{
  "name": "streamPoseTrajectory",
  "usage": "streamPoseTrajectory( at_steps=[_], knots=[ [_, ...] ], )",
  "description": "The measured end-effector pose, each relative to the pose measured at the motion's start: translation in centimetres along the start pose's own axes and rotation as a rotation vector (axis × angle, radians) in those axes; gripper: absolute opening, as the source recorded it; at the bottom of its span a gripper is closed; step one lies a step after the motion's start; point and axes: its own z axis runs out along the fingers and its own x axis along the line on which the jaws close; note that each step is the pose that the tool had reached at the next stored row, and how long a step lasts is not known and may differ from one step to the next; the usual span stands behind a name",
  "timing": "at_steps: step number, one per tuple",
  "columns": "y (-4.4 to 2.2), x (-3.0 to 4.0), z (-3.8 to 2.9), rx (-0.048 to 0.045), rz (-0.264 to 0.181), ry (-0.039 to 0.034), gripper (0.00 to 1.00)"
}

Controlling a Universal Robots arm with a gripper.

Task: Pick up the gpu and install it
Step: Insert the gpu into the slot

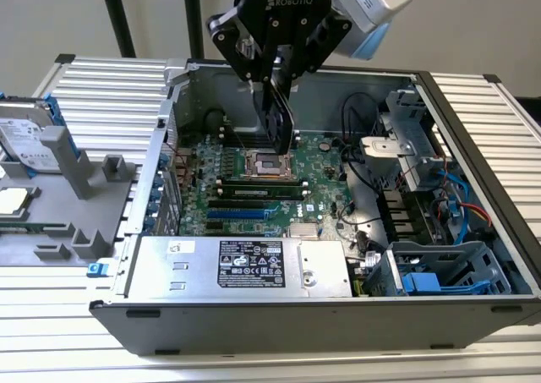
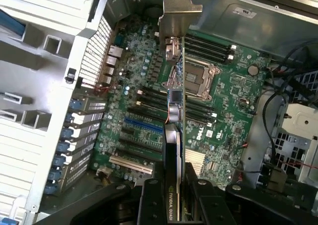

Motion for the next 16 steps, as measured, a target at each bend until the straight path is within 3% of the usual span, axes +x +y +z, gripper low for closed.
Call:
streamPoseTrajectory(
  at_steps=[16],
  knots=[
    [0.0, 0.0, 0.0, -0.0013, -0.106, 0.0055, 0.0]
  ],
)
